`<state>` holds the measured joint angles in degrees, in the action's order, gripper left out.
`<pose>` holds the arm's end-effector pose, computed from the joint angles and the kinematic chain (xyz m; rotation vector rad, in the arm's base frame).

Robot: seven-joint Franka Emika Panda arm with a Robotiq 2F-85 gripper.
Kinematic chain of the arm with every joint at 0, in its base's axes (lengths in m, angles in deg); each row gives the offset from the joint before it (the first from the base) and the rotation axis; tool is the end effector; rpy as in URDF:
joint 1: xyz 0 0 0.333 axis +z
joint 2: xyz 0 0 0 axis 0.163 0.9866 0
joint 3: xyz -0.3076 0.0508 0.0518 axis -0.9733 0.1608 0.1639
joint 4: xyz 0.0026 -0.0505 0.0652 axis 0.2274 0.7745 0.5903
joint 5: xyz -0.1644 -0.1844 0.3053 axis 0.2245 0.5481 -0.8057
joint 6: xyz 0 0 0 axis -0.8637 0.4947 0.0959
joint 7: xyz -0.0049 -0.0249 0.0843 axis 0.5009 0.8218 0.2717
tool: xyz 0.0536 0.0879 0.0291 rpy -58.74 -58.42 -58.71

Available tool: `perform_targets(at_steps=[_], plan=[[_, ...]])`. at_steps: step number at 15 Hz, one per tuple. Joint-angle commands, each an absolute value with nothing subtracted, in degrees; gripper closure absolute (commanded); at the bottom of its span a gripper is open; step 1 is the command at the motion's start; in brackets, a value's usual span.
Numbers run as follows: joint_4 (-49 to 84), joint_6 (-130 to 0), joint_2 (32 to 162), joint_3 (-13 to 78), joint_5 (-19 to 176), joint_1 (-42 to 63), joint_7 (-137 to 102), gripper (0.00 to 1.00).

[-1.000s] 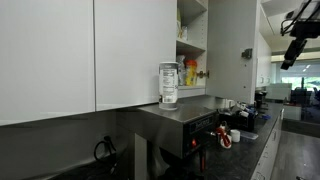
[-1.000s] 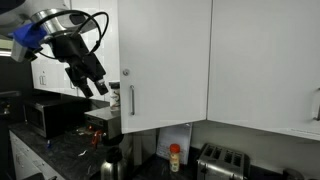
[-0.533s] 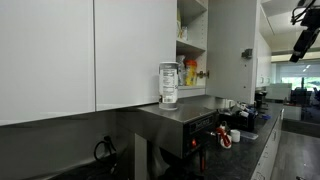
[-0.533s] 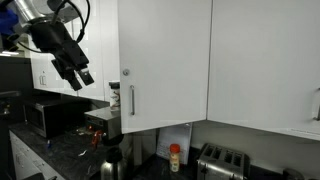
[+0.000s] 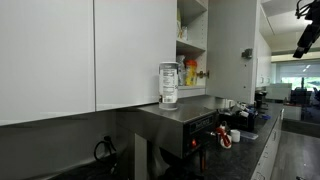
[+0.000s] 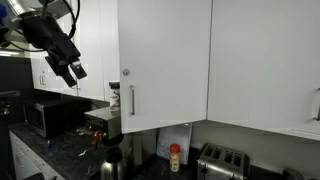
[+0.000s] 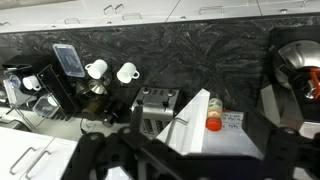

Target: Open the cupboard door, place the sugar in the cupboard, then close the cupboard door

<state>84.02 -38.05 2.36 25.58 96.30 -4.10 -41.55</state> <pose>0.1735 -0.1227 0.5625 2.7830 0.0667 0.5584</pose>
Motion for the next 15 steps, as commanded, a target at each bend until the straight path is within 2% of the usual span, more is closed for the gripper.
perform_targets(at_steps=[1, 15], plan=[[83.85, -35.4, 1.38, 27.13, 97.85, -1.78, -39.23, 0.0], [83.32, -34.02, 5.25, 37.2, 96.03, 5.5, -28.5, 0.0]])
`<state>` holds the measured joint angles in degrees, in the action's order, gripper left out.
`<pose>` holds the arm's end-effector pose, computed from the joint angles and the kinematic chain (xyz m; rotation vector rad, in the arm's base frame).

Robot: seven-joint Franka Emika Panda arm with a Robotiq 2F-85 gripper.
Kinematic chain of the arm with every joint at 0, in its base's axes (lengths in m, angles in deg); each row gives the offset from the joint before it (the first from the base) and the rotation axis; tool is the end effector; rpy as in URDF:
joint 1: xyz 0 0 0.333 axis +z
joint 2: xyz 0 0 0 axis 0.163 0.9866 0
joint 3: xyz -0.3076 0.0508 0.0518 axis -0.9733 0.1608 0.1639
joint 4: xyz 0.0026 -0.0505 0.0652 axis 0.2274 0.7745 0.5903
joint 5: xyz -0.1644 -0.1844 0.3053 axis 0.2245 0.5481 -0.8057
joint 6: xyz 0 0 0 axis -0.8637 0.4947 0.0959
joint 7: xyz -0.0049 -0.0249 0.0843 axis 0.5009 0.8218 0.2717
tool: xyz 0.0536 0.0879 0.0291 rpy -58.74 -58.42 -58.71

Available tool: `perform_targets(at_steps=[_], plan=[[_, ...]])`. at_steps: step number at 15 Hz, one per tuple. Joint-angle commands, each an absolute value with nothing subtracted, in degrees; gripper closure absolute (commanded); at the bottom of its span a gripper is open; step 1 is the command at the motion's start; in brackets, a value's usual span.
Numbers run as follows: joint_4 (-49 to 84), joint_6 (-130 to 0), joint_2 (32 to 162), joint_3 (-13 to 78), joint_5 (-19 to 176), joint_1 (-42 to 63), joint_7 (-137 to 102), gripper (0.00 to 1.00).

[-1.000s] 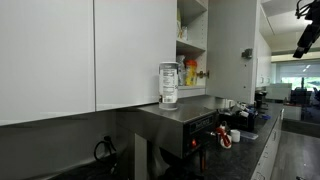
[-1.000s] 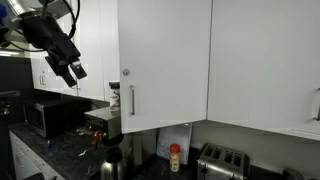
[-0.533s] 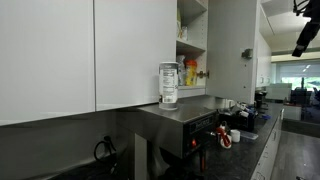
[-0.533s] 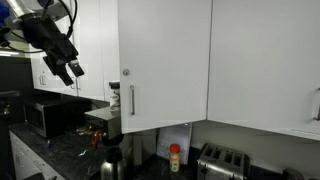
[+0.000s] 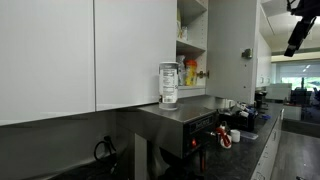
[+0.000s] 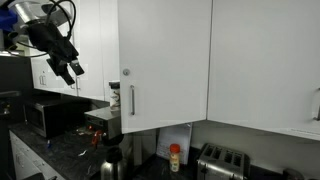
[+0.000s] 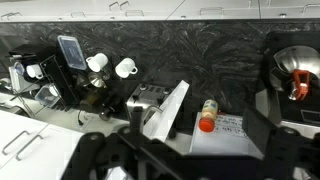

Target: Open the cupboard door, place the sugar in the cupboard, then close the cupboard door

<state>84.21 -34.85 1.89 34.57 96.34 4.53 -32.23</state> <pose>0.1903 -0.0548 0.5647 2.7155 0.1284 0.5205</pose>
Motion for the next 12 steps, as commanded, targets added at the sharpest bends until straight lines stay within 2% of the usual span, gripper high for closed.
perform_targets(at_steps=[1, 12], plan=[[83.27, -34.4, 6.05, 38.36, 95.95, 5.7, -26.89, 0.0], [80.33, -42.7, 20.72, 46.29, 94.49, 9.17, -15.76, 0.0]])
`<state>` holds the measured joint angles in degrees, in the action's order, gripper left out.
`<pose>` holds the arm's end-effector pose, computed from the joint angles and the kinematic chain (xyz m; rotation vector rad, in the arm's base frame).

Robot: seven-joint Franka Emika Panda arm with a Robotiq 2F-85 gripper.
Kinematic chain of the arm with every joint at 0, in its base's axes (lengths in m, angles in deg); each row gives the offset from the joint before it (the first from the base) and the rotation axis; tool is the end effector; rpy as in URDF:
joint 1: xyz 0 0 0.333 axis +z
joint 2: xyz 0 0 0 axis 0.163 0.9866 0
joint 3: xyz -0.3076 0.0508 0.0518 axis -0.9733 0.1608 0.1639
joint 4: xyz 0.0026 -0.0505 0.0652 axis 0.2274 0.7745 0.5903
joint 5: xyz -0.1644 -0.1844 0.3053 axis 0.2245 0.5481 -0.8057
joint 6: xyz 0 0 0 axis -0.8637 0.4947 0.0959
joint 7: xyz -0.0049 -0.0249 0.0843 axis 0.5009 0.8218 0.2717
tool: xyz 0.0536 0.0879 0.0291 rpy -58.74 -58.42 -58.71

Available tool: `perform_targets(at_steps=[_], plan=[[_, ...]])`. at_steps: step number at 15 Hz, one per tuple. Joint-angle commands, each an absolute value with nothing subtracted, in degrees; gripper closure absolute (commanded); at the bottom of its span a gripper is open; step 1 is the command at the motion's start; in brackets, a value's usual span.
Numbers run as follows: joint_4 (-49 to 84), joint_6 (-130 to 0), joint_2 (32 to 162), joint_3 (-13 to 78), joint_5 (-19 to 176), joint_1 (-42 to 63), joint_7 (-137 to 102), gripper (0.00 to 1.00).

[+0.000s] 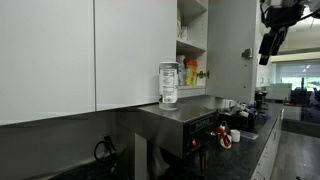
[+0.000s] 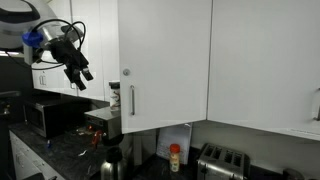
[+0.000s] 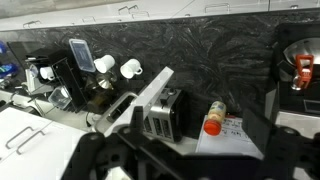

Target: Open the cupboard door, place the sugar in the cupboard, then close the cupboard door

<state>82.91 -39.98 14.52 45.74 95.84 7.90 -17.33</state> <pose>0.2486 0.0148 0.5385 2.6387 0.0629 0.4540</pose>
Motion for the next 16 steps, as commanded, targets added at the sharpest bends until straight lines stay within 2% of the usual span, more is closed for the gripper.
perform_targets(at_steps=[1, 16], plan=[[80.09, -44.23, 22.24, 46.27, 94.09, 9.71, -15.66, 0.0], [77.58, -60.53, 39.57, 44.46, 88.38, 14.51, -19.5, 0.0]])
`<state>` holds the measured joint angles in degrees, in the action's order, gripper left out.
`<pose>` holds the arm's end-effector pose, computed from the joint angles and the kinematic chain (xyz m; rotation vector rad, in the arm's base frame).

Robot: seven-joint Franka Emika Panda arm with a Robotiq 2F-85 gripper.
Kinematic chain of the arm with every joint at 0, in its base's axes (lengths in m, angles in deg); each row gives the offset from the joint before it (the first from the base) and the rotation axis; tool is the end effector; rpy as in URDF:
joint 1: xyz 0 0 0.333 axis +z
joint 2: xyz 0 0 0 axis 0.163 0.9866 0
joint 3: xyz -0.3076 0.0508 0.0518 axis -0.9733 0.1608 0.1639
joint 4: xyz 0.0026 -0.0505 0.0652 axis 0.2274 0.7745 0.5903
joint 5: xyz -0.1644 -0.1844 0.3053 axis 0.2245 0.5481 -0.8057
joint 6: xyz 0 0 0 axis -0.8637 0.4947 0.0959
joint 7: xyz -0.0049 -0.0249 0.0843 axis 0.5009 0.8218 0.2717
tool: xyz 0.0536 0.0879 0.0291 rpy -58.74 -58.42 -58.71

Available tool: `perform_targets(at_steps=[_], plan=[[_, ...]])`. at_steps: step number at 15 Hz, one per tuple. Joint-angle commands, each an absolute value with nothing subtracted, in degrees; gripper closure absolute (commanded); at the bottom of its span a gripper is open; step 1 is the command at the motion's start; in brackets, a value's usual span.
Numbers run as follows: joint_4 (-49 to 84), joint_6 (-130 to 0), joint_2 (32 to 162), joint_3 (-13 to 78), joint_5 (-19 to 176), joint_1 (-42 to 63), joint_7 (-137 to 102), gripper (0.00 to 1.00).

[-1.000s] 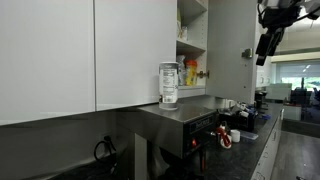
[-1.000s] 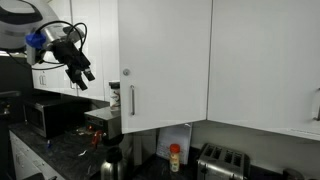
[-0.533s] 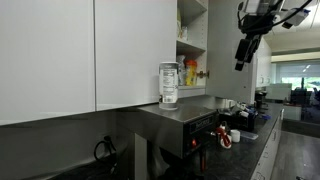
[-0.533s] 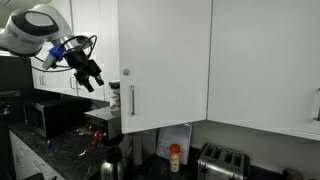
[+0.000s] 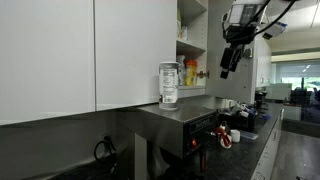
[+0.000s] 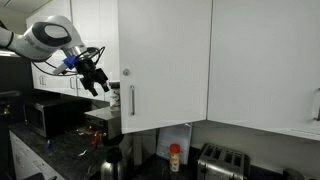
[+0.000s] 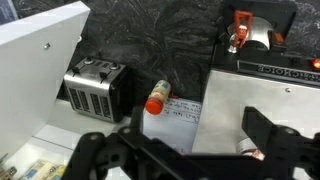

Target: Open the cupboard door, place the sugar in the cupboard, then close the cupboard door

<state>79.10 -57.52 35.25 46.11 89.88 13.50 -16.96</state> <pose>0.3348 0.0748 0.4955 2.7936 0.3311 0.5098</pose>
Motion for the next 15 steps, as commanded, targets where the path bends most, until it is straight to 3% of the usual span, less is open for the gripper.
perform_targets(at_steps=[1, 15], plan=[[77.48, -61.67, 40.55, 44.1, 88.0, 14.65, -20.09, 0.0], [77.8, -75.94, 49.31, 34.44, 75.68, 22.0, -37.78, 0.0]])
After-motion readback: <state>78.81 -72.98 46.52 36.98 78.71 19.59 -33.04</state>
